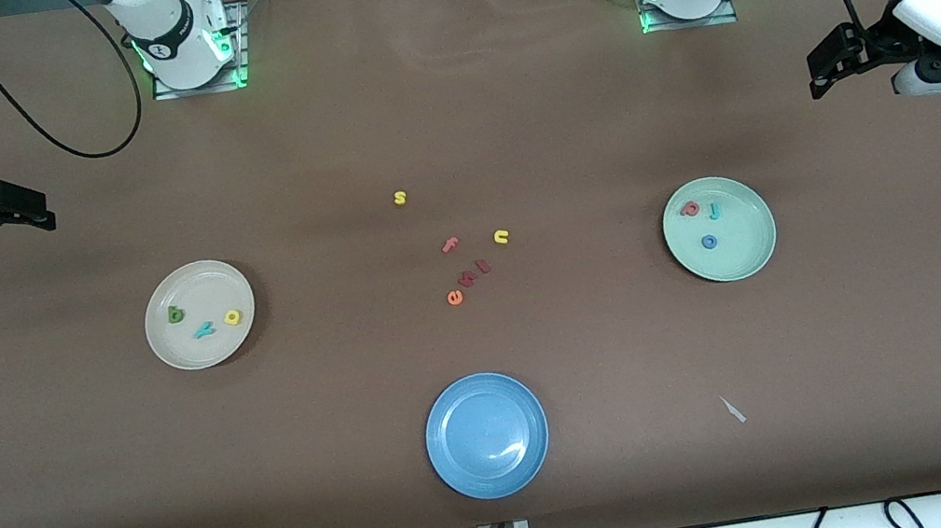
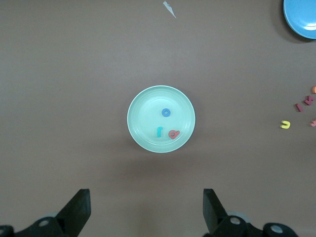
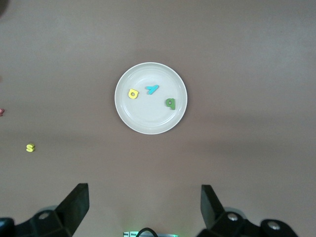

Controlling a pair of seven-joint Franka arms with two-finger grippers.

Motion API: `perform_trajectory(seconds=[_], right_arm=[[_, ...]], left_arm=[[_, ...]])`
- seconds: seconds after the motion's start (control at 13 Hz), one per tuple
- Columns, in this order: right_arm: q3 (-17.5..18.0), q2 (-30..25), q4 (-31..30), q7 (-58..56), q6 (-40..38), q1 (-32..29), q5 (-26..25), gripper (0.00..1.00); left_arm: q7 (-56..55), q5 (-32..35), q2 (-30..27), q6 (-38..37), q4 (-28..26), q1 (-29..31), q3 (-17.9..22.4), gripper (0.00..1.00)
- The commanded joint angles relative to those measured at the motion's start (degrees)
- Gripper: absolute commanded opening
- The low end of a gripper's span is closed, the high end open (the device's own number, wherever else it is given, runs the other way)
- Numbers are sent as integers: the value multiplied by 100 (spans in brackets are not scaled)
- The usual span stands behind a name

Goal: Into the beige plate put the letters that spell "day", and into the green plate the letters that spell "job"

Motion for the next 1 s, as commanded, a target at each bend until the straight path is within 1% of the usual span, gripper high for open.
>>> perform_trajectory(seconds=[0.0, 0.46, 0.92], right_arm=[[-33, 0, 37, -60, -75, -3, 54, 100], [-33, 9, 37, -60, -75, -3, 54, 100], [-33, 0, 37, -60, -83, -3, 45, 100]], left_arm=[[-101, 83, 86, -176, 219, 1, -54, 100], [-75, 92, 94, -176, 219, -130, 60, 100], [-49, 258, 103, -176, 219, -201, 104, 100]])
